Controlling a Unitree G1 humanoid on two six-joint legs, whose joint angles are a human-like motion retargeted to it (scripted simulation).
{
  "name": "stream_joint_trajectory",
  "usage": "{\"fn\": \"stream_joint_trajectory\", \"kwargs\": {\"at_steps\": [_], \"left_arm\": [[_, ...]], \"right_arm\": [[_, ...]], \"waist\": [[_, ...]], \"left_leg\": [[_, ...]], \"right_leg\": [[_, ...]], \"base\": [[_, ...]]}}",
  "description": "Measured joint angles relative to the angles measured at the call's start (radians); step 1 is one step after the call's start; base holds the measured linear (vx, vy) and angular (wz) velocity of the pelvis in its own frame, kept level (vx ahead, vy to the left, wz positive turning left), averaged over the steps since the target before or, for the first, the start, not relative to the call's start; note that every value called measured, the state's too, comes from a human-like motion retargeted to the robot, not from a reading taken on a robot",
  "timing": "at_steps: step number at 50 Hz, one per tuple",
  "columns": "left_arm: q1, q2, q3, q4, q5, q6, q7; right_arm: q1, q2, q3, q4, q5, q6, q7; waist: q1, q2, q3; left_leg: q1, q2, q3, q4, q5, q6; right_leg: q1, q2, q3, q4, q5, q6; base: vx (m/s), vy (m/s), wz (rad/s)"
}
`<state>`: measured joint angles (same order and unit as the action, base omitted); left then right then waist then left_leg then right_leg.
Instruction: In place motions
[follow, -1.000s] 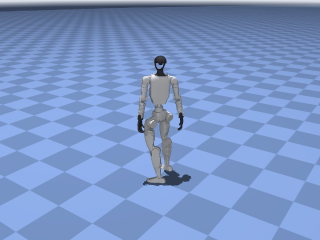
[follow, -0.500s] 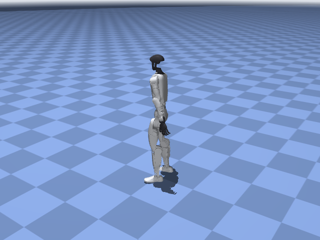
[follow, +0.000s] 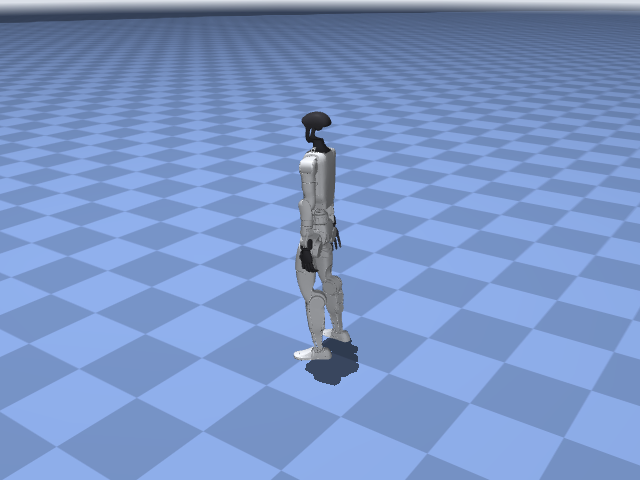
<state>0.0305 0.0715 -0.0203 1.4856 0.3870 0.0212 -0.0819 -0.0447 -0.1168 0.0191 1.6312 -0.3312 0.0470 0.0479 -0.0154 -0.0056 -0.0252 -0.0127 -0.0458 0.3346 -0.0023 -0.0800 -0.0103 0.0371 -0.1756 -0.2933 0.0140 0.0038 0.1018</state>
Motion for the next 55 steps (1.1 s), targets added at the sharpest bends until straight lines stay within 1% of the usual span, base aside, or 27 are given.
{"fn": "stream_joint_trajectory", "kwargs": {"at_steps": [7, 14, 19, 23, 28, 37, 48, 55], "left_arm": [[-0.01, 0.009, -0.021, 0.019, 0.027, 0.006, -0.011], [-0.003, 0.016, -0.034, 0.072, 0.056, 0.024, 0.005], [0.013, 0.024, -0.05, 0.099, 0.092, 0.034, 0.02], [0.027, 0.026, -0.065, 0.109, 0.116, 0.036, 0.038], [0.034, 0.02, -0.06, 0.107, 0.122, 0.037, 0.057], [0.019, 0.024, -0.073, 0.098, 0.135, 0.043, 0.04], [0.016, 0.02, -0.069, 0.091, 0.115, 0.043, 0.036], [0.02, 0.019, -0.068, 0.091, 0.119, 0.04, 0.039]], "right_arm": [[-0.02, -0.032, -0.071, 0.031, 0.113, 0.03, 0.067], [-0.027, -0.052, -0.114, 0.043, 0.182, 0.05, 0.063], [-0.023, -0.048, -0.112, 0.039, 0.17, 0.046, 0.055], [-0.018, -0.038, -0.103, 0.041, 0.151, 0.043, 0.065], [-0.015, -0.024, -0.082, 0.04, 0.127, 0.04, 0.081], [-0.019, -0.021, -0.051, 0.025, 0.061, 0.038, 0.077], [-0.026, -0.025, -0.067, 0.017, 0.109, 0.039, 0.081], [-0.019, -0.026, -0.067, 0.022, 0.104, 0.039, 0.081]], "waist": [[-0.013, -0.001, -0.011], [-0.008, -0.003, -0.026], [-0.017, -0.006, -0.036], [-0.08, -0.009, -0.05], [-0.062, -0.009, -0.047], [-0.027, -0.011, -0.04], [-0.039, -0.01, -0.036], [-0.05, -0.009, -0.034]], "left_leg": [[0.021, -0.009, 0.004, -0.001, -0.012, 0.013], [0.031, -0.009, 0.011, -0.003, -0.022, 0.018], [0.033, -0.005, 0.002, -0.006, -0.026, 0.016], [0.051, -0.017, -0.067, -0.019, -0.038, 0.011], [0.043, -0.011, -0.05, -0.019, -0.03, 0.015], [0.026, 0.009, -0.02, -0.008, -0.021, 0.006], [0.018, 0.02, -0.011, -0.003, -0.02, -0.001], [0.022, 0.024, -0.003, -0.005, -0.023, -0.002]], "right_leg": [[0.005, -0.002, 0.015, -0.003, 0.002, 0.008], [0.002, 0.002, 0.022, 0.001, 0.0, 0.005], [0.005, 0.007, 0.013, 0.0, -0.001, 0.004], [0.016, -0.003, -0.057, 0.003, -0.009, 0.008], [0.019, 0.013, -0.041, -0.003, -0.004, 0.001], [0.01, 0.021, -0.008, -0.001, 0.006, -0.004], [-0.006, 0.025, 0.002, 0.003, 0.015, -0.004], [-0.015, 0.029, 0.011, 0.007, 0.019, -0.005]], "base": [[0.02, 0.02, -0.09], [0.0, 0.0, 0.0], [0.01, -0.01, 0.1], [0.0, -0.04, 0.82], [0.0, -0.01, -0.04], [-0.01, -0.01, -0.08], [0.0, 0.0, 0.0], [0.0, 0.0, 0.0]]}}
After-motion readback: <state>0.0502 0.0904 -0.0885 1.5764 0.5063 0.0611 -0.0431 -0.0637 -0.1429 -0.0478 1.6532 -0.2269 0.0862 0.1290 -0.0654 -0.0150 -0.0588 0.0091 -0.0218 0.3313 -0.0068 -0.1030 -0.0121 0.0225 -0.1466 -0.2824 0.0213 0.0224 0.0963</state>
